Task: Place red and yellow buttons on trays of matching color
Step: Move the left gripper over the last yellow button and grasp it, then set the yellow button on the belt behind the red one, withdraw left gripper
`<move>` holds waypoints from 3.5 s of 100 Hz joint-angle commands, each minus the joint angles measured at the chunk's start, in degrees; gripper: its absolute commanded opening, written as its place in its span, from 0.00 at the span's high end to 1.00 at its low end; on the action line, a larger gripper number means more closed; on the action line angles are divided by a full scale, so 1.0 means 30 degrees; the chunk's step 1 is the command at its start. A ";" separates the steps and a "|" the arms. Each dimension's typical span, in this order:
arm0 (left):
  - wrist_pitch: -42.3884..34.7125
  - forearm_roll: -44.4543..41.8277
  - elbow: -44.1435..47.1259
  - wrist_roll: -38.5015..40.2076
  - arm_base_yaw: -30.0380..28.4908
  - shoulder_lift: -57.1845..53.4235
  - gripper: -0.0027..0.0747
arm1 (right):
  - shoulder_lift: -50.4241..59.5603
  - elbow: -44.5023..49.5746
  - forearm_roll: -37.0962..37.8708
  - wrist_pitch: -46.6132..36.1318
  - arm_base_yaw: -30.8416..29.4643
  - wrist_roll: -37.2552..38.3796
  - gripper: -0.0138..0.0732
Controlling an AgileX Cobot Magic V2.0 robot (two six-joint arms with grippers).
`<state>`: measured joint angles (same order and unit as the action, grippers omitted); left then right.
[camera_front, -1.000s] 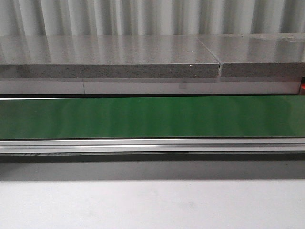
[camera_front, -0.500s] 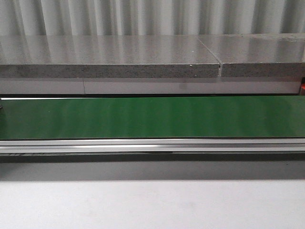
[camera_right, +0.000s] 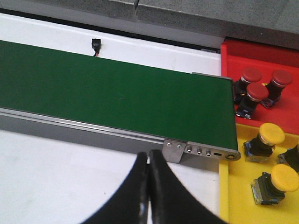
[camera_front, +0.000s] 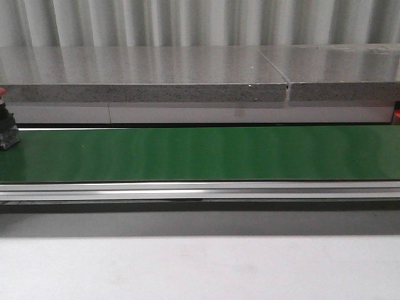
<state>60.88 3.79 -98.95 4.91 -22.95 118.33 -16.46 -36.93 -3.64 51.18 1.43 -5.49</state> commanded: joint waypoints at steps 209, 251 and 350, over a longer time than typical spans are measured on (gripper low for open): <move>-0.3685 0.0882 0.8371 -0.0948 0.4368 -0.8808 0.64 | -0.0169 -0.0422 0.0005 -0.1334 0.0034 -0.0143 0.92; -0.3715 0.1781 0.8465 -0.1992 0.5303 -0.9750 0.24 | -0.0169 -0.0422 0.0005 -0.1334 0.0034 -0.0143 0.92; -0.9196 0.1903 2.0290 -0.3900 1.0401 -2.4915 0.99 | -0.0169 -0.0422 0.0005 -0.1334 0.0034 -0.0143 0.92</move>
<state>37.53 8.29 -38.54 -6.71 7.02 47.34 -16.46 -36.93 -3.64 51.18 1.43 -5.49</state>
